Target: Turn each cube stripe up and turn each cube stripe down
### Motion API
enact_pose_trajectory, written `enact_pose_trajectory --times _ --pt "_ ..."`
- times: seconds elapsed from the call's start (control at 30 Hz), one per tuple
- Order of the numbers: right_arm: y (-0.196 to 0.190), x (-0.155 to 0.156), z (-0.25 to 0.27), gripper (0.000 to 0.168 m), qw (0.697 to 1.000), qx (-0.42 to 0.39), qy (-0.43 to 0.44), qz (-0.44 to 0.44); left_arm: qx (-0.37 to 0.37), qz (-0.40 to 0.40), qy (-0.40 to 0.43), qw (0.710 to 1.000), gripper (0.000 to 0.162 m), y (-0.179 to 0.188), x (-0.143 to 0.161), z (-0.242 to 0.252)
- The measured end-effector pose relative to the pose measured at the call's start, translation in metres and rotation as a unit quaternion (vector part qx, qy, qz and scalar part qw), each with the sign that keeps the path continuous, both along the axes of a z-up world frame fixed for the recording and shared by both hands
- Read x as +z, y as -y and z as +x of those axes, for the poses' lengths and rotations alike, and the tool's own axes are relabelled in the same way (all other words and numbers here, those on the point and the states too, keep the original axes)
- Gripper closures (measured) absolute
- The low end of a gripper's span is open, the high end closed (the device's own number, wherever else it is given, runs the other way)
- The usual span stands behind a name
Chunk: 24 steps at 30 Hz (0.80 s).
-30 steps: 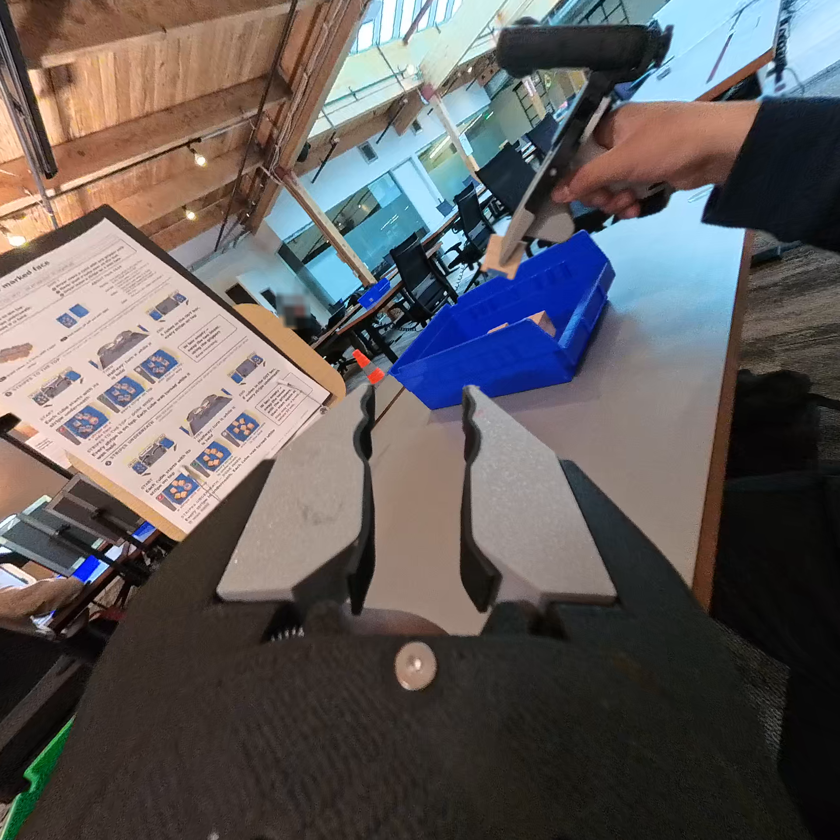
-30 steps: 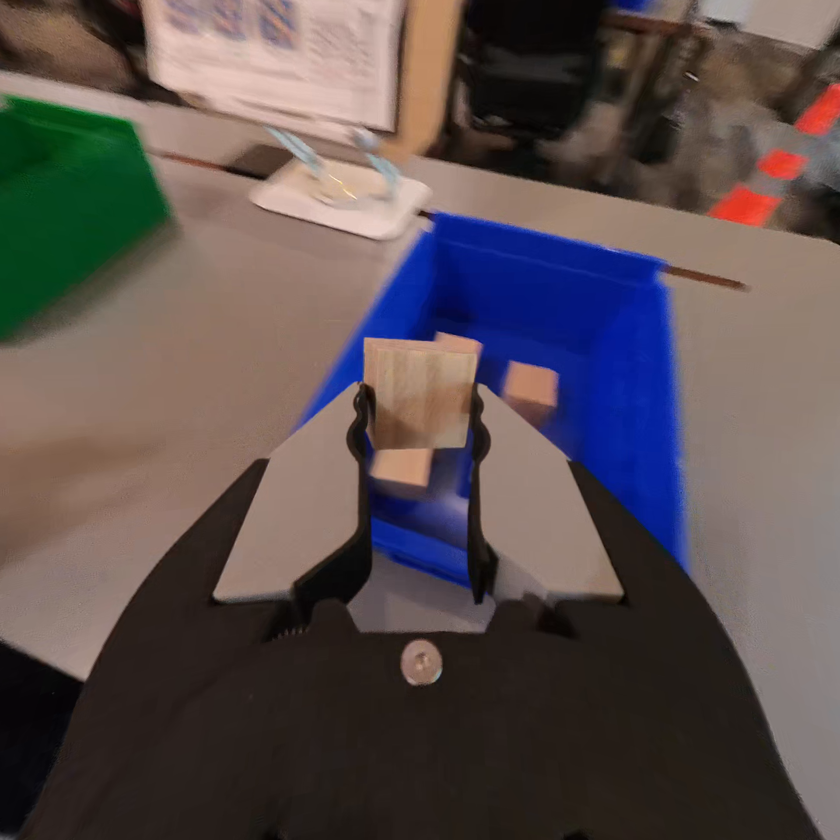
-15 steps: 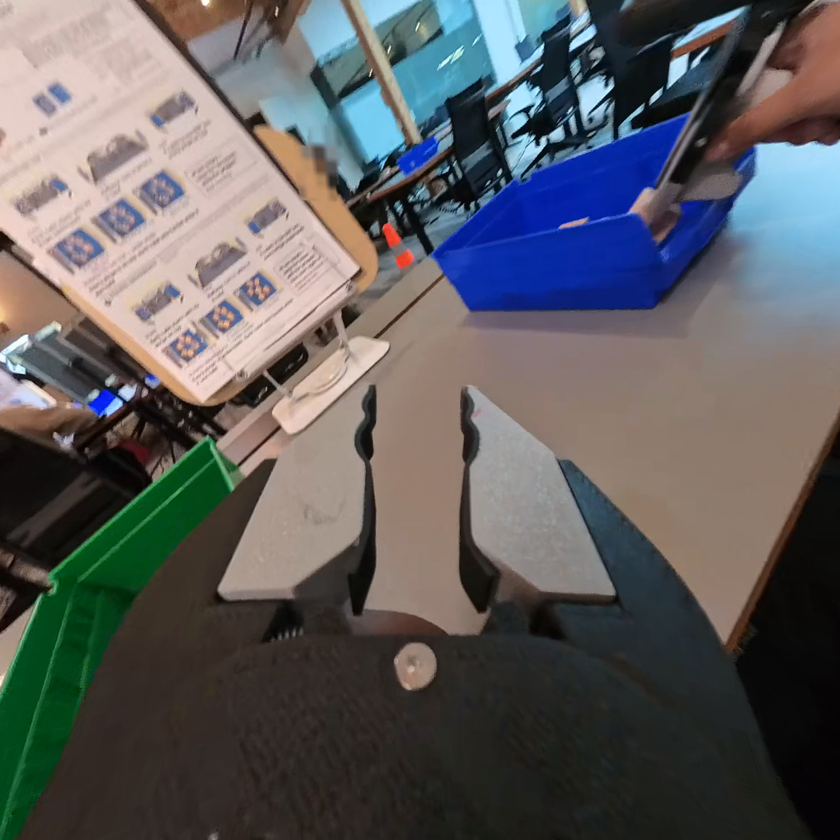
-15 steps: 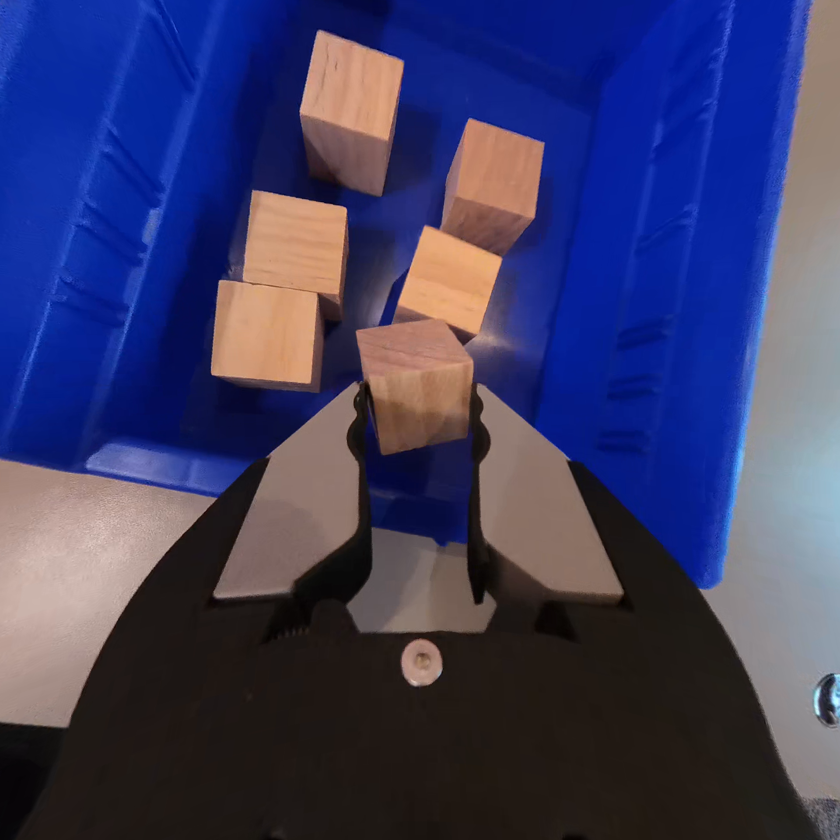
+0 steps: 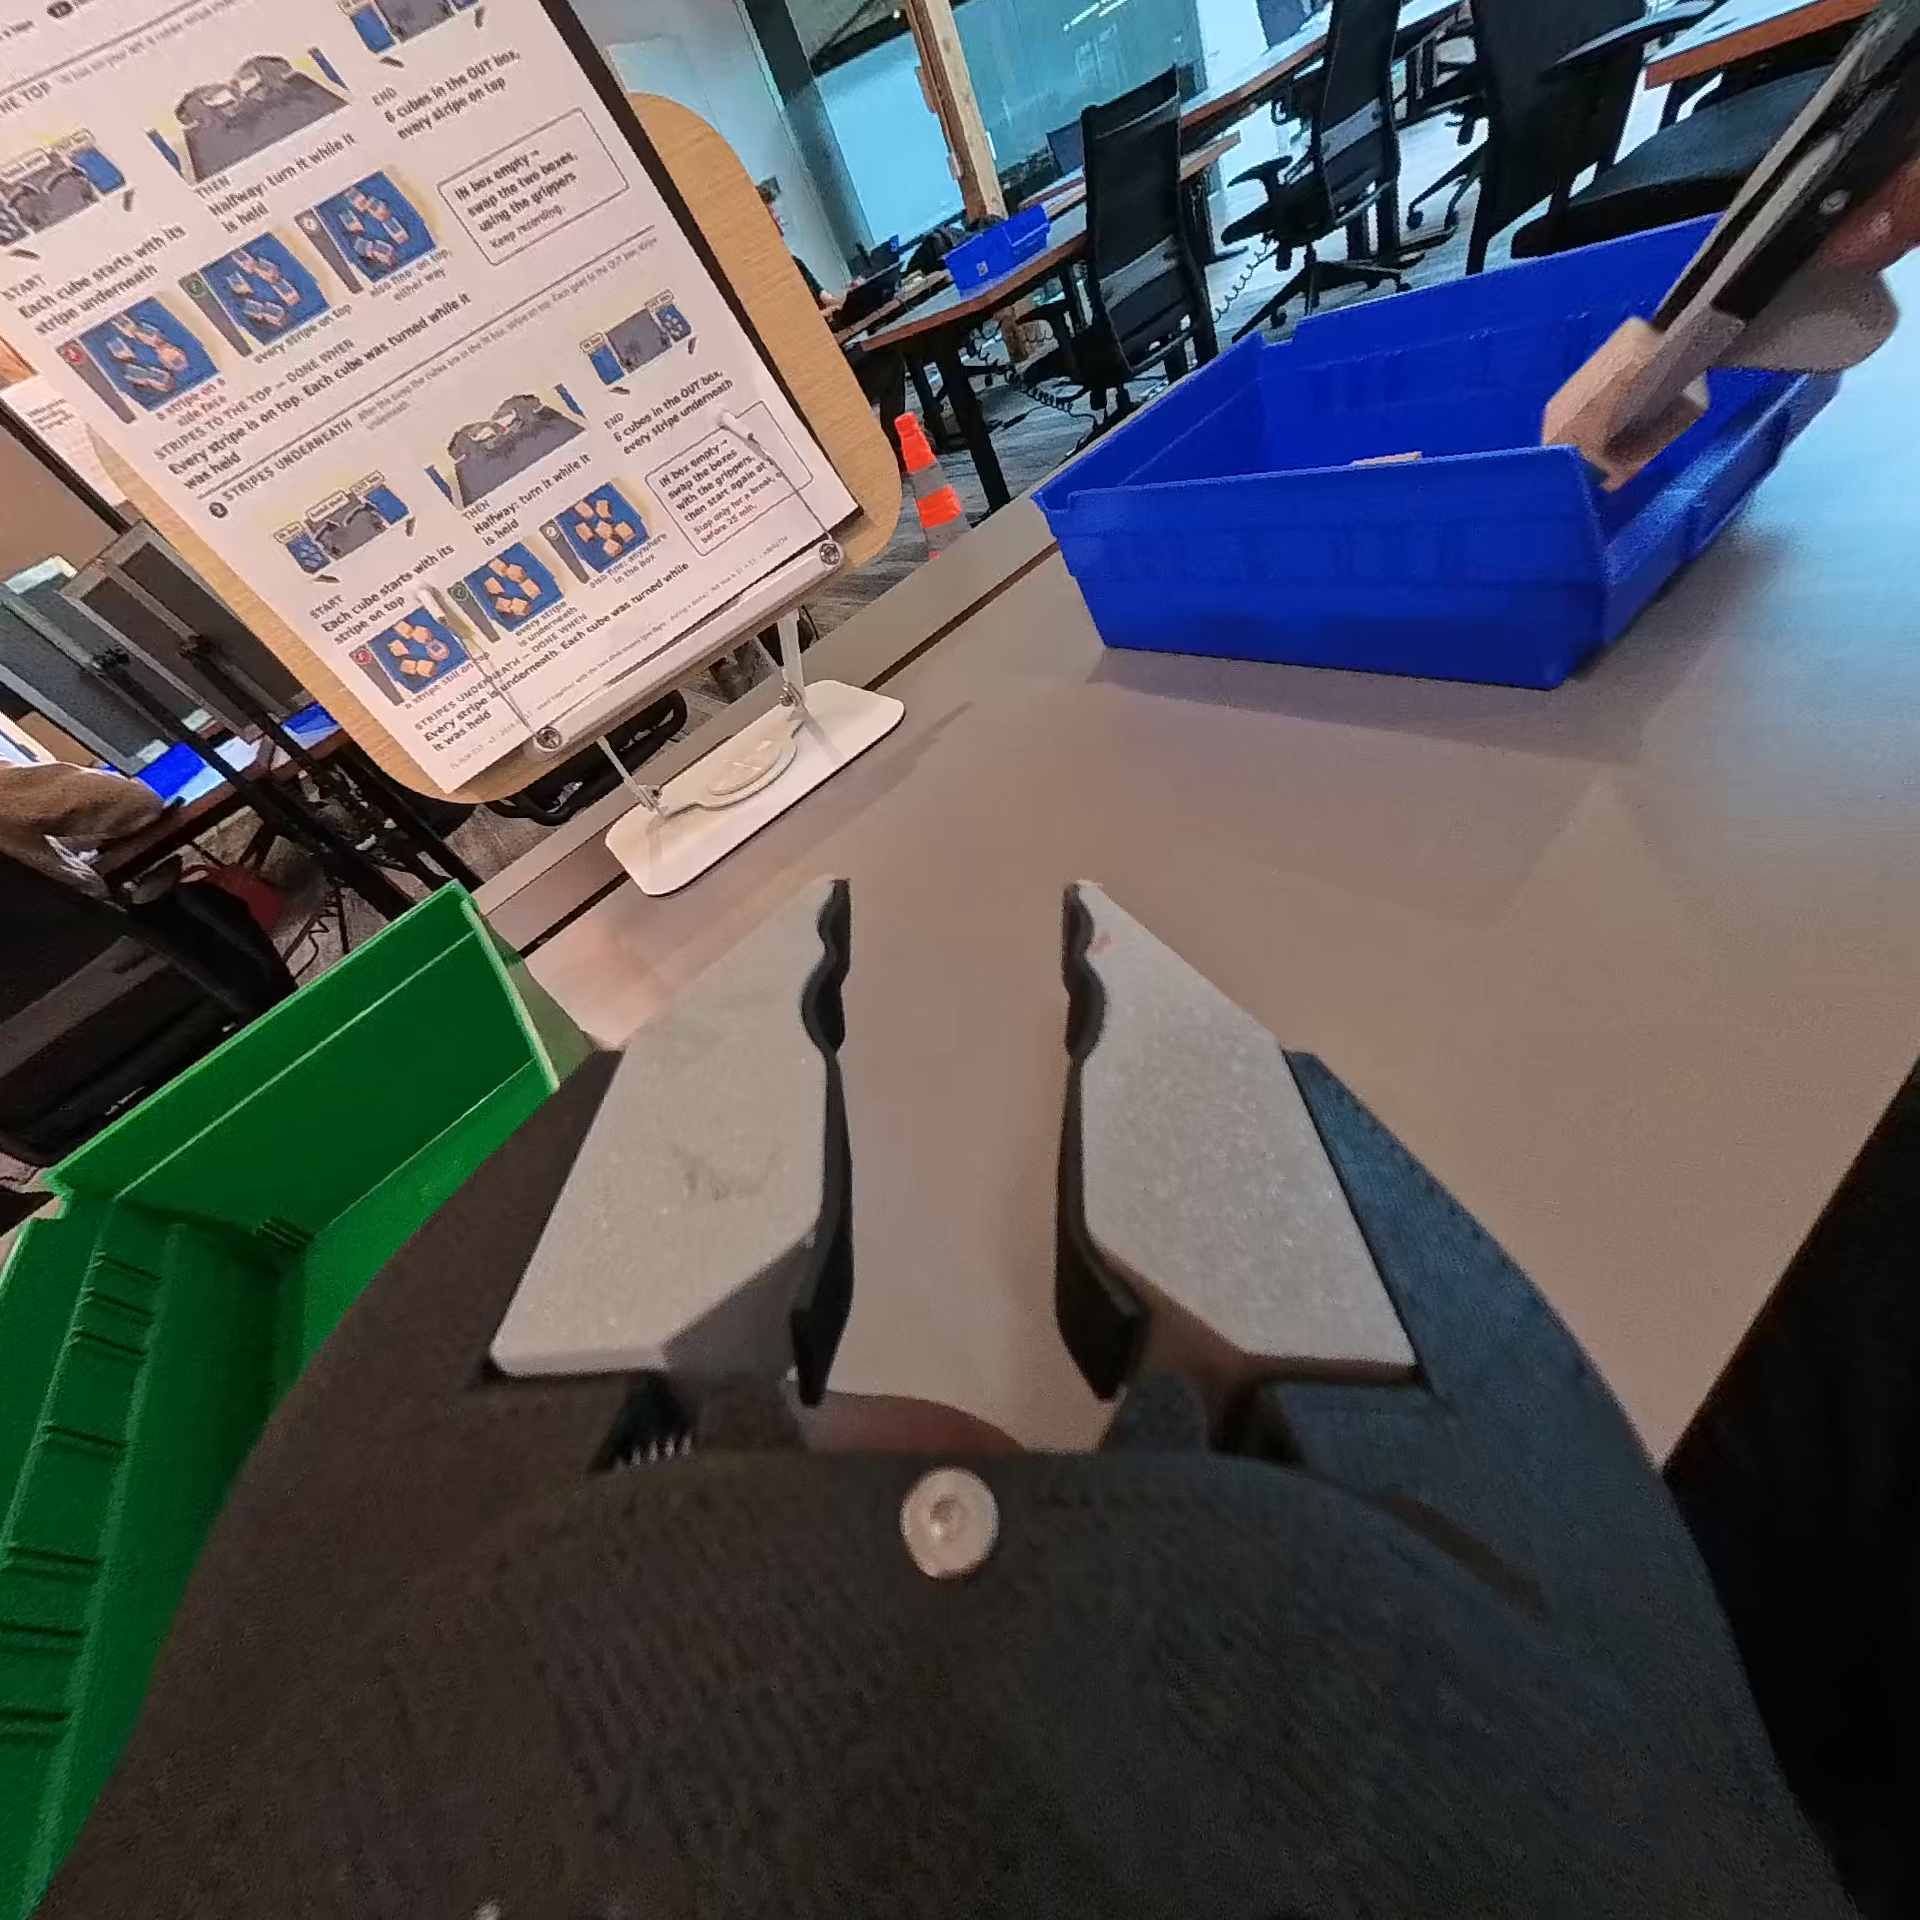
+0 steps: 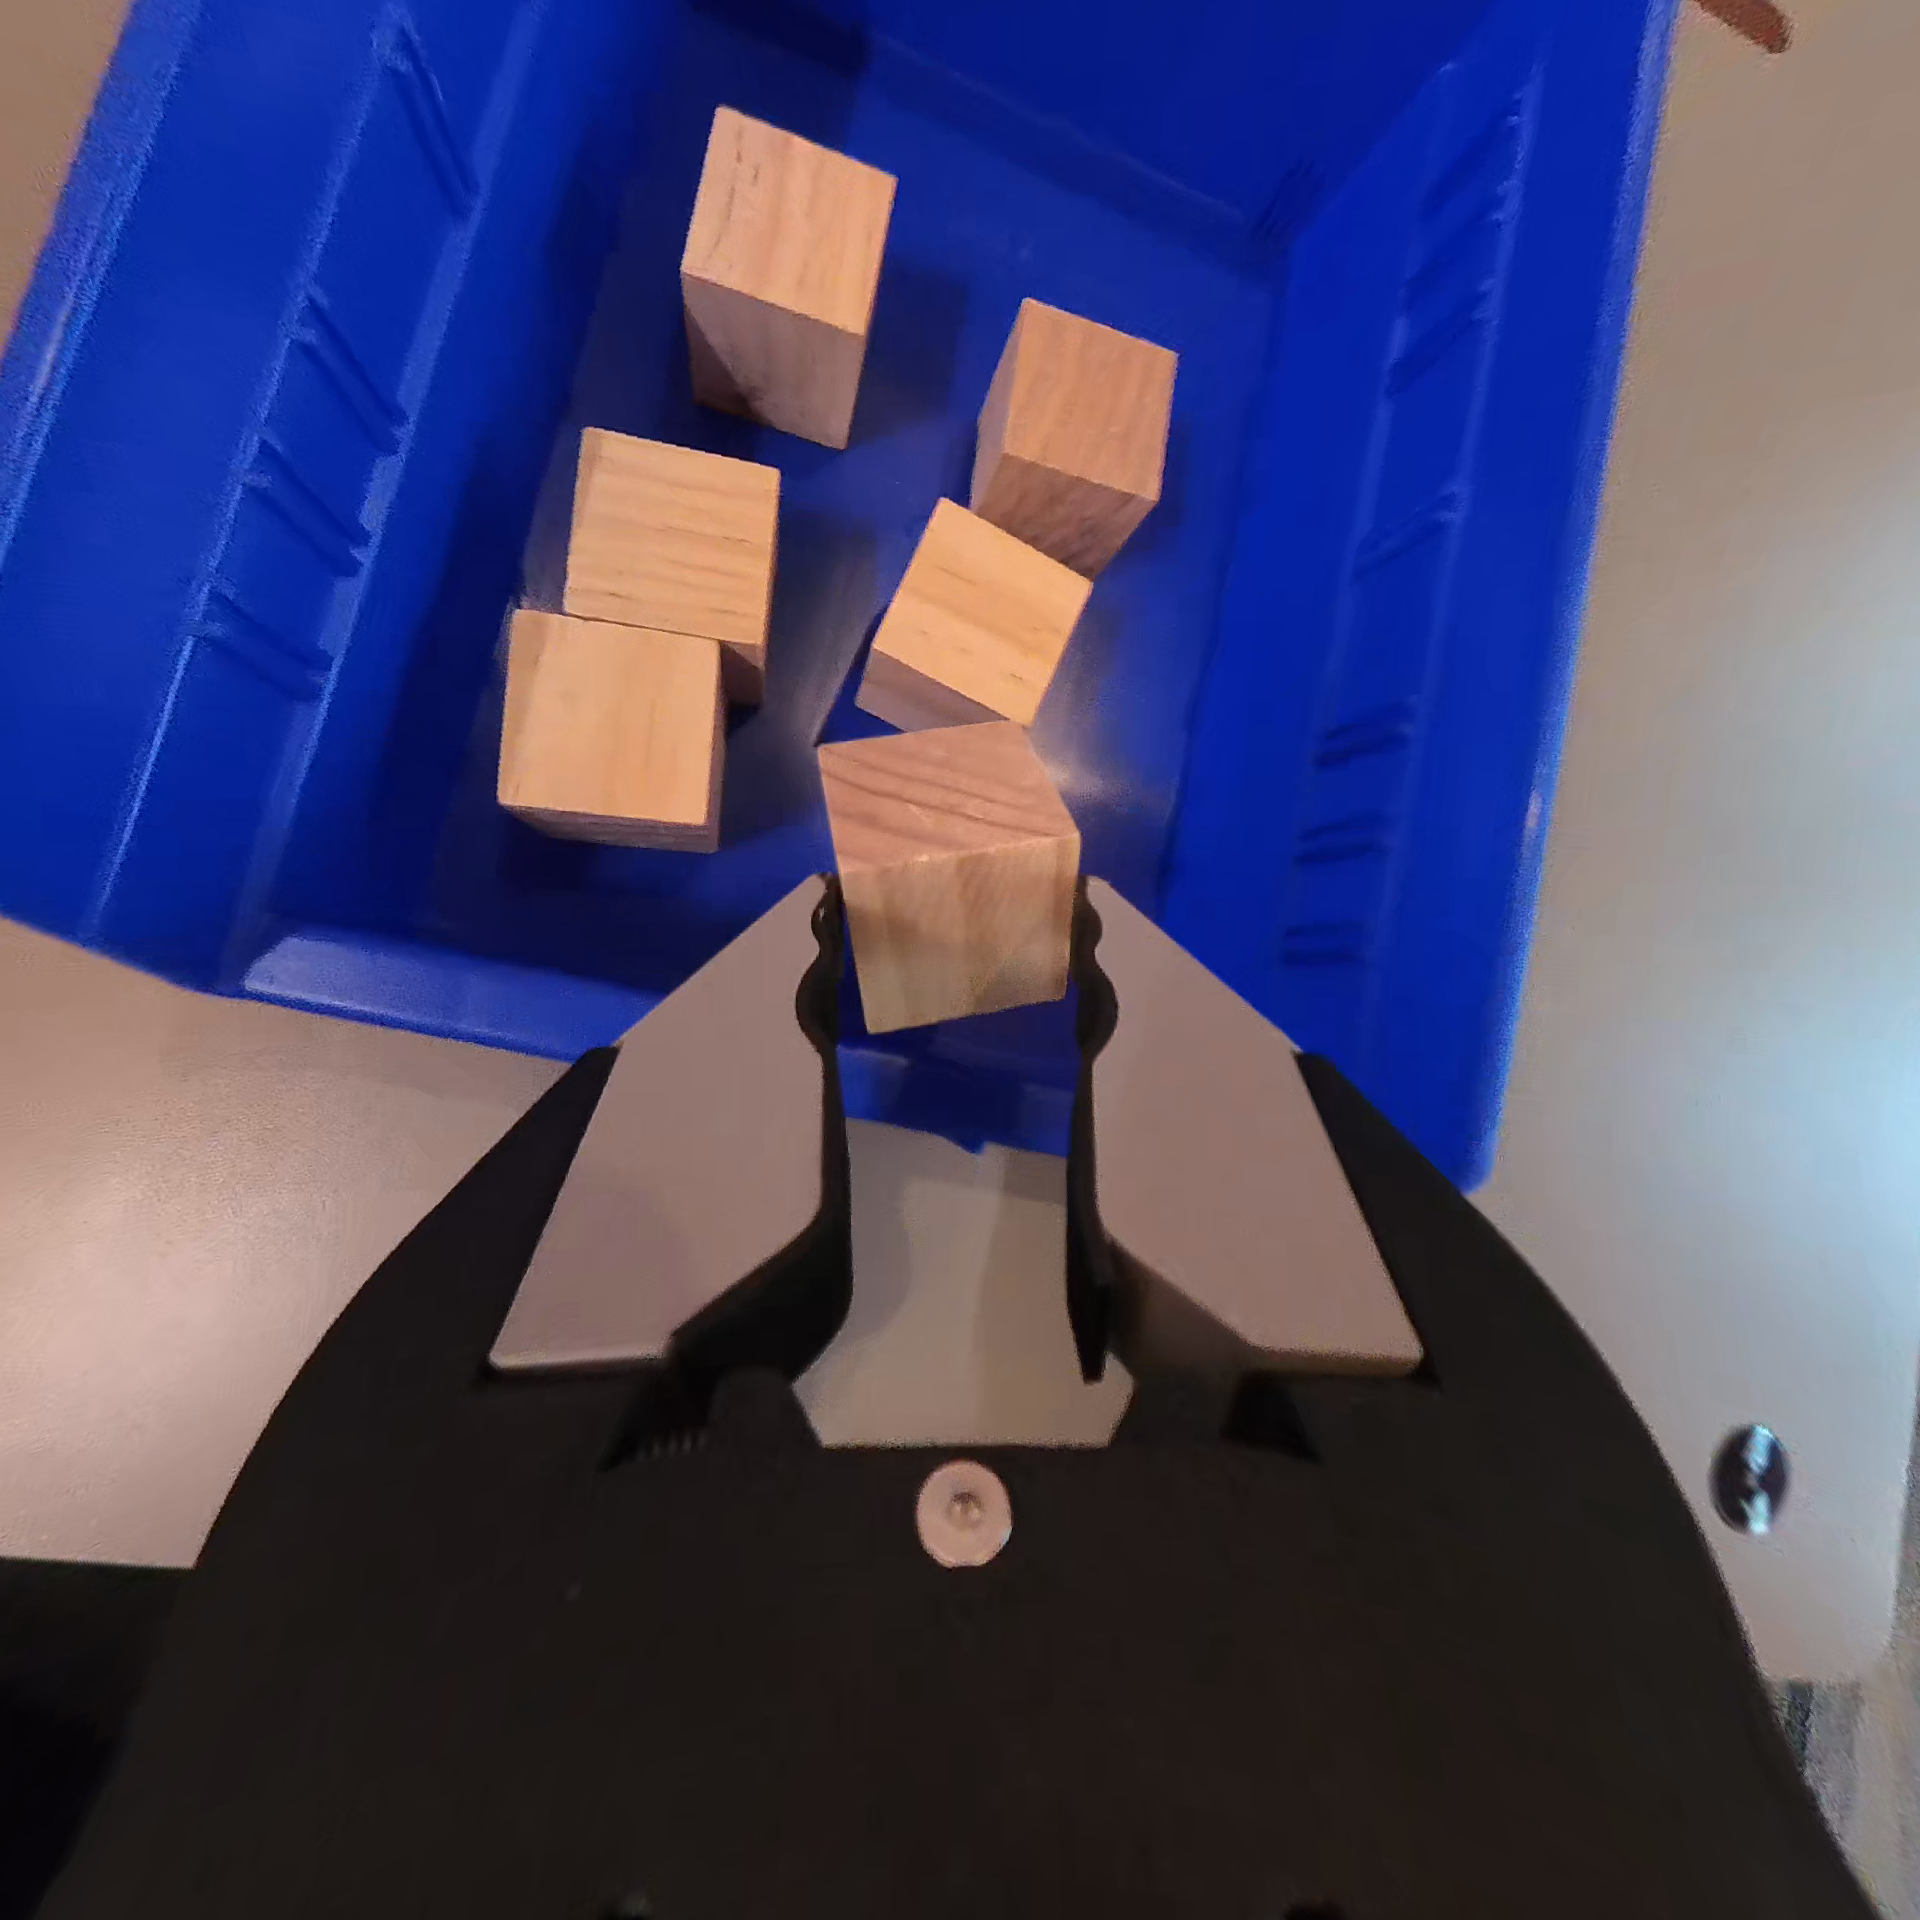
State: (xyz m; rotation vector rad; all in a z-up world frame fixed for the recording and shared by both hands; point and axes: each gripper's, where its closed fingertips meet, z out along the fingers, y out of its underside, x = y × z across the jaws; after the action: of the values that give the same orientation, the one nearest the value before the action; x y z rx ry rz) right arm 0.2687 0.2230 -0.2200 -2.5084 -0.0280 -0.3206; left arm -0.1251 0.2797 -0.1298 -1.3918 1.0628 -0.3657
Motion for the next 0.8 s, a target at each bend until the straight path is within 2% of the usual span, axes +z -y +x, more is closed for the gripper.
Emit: enact_pose_trajectory --times 0.17,0.33,0.4,0.5,0.63,0.7,0.8 --pt "0.0 -0.015 -0.002 0.13 0.999 0.006 0.001 -0.034 -0.006 -0.005 -0.007 1.0 0.123 0.002 -0.005 0.005" --pt "-0.01 -0.023 -0.006 0.148 0.999 0.02 0.005 -0.036 -0.002 0.007 -0.019 1.0 0.123 0.002 -0.007 0.005" --pt "-0.011 -0.023 -0.005 0.147 0.999 0.02 0.0 -0.033 -0.003 0.001 -0.018 1.0 0.123 0.001 -0.009 0.005" --pt "-0.007 -0.014 -0.001 0.136 1.0 0.009 -0.003 -0.019 -0.001 -0.011 -0.02 1.0 0.12 -0.002 -0.013 0.004" --pt "-0.016 0.034 -0.034 0.126 0.991 0.062 -0.072 0.097 0.02 -0.031 -0.005 0.999 0.113 -0.009 -0.01 -0.004" --pt "-0.018 0.059 -0.054 0.119 0.979 0.088 -0.1 0.155 0.049 -0.047 0.01 0.998 0.108 -0.017 -0.009 -0.015" --pt "-0.019 0.076 -0.084 0.097 0.965 0.115 -0.13 0.194 0.117 -0.043 0.022 0.992 0.101 -0.036 -0.008 -0.041"
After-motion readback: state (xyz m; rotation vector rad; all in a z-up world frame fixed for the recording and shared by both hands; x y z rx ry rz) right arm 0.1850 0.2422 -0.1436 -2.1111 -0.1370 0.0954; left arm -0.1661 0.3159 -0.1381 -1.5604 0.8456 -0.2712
